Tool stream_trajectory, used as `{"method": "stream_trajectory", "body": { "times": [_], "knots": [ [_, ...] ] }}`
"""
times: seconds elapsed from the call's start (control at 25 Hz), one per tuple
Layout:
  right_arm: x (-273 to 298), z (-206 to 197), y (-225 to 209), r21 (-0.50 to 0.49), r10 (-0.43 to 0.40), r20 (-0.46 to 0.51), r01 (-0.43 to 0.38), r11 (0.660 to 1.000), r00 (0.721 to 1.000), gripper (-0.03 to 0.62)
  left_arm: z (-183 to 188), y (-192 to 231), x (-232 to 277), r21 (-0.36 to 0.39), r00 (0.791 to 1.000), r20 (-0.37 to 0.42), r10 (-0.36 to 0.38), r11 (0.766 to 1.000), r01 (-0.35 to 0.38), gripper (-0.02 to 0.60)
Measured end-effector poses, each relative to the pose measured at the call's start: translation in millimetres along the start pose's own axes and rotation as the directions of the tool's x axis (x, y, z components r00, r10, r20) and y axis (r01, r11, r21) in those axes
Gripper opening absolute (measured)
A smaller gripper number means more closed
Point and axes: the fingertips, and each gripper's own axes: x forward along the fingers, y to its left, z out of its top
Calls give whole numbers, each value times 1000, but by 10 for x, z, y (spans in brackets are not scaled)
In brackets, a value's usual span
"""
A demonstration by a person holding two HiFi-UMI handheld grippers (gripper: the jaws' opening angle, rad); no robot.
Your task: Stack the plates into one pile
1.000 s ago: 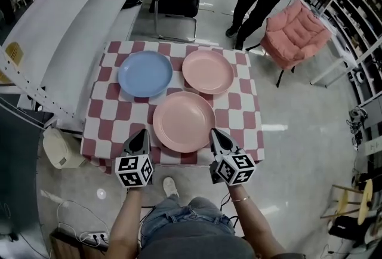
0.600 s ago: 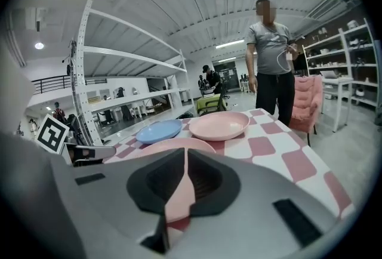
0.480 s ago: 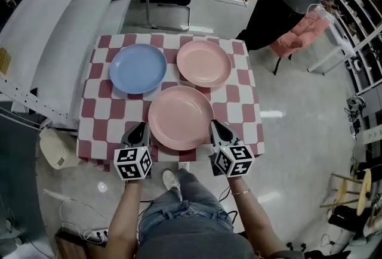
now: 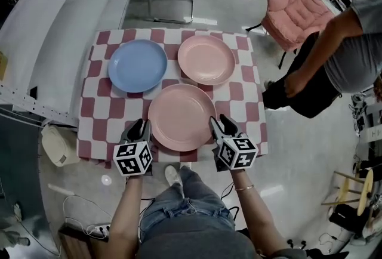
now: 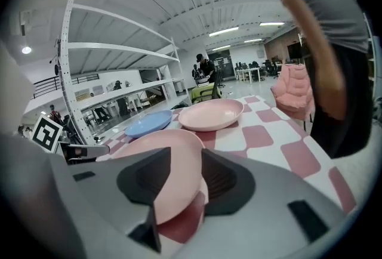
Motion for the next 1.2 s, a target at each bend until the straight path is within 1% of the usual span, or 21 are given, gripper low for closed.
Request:
{"method": "stream_trajectory", "body": {
  "times": [0.2,0.4,0.6,0.8,1.0,1.2],
  "knots": [
    [114,-67,-80,30,7,-38,-5,1000,999,164,-65,59,129,-24,999,-45,22,999,-23,112],
    [230,-191,-164,35,-1,-97,4,999,995,164,-133,93,245,-69,995,-96,16,997,-23,120],
    [340,-289,-198,42,12,-152,-5,999,988,164,-147,75,345,-49,992,-125,17,999,-23,120],
    [405,-338,-189,38,16,-183,-10,999,983,163,-203,40,408,-47,987,-158,10,999,-17,115],
    [424,-371,-206,53,21,-206,-10,999,978,134,-229,3,447,-36,984,-178,17,999,-24,77],
    [420,-380,-202,79,16,-209,0,997,978,128,-222,22,455,-36,981,-189,43,998,-51,50]
  ]
}}
